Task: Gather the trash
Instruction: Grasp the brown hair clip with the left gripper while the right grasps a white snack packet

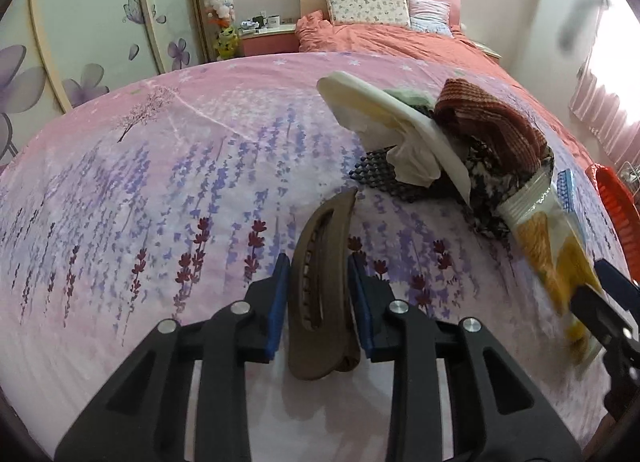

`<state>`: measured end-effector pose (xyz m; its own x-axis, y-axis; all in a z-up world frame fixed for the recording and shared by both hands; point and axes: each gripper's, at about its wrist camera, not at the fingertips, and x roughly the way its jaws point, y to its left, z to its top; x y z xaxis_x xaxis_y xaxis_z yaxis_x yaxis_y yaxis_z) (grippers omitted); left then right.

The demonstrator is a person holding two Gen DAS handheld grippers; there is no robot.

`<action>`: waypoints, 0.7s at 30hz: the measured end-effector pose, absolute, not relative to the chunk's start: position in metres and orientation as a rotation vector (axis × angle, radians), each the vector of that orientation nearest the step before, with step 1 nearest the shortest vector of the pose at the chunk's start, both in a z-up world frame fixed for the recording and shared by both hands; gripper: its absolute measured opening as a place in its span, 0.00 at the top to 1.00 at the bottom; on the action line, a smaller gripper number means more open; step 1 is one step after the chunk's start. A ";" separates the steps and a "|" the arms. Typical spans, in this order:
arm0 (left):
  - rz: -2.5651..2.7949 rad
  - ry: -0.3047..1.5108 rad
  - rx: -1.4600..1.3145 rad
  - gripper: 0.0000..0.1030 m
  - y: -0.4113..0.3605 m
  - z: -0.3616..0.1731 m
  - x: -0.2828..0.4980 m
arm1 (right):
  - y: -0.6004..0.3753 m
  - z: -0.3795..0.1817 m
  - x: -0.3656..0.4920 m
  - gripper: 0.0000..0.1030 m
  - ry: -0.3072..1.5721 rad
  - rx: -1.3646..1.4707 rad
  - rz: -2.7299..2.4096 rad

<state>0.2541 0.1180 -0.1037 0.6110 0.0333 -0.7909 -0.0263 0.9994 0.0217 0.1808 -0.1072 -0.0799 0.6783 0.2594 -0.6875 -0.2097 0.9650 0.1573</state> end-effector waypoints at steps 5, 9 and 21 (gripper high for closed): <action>0.025 0.903 -0.003 0.70 0.118 -0.104 0.253 | -0.104 -0.080 0.179 0.46 0.791 0.075 0.291; 0.022 0.903 -0.009 0.70 0.117 -0.105 0.253 | -0.096 -0.089 0.186 0.58 0.860 0.061 0.309; 0.021 0.902 -0.013 0.69 0.117 -0.106 0.252 | -0.121 -0.060 0.155 0.88 0.751 0.123 0.363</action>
<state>0.2515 0.1169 -0.1063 0.6195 0.0129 -0.7849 -0.0242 0.9997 -0.0027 0.1551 -0.1210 -0.0605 0.6724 0.3647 -0.6441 -0.2780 0.9309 0.2369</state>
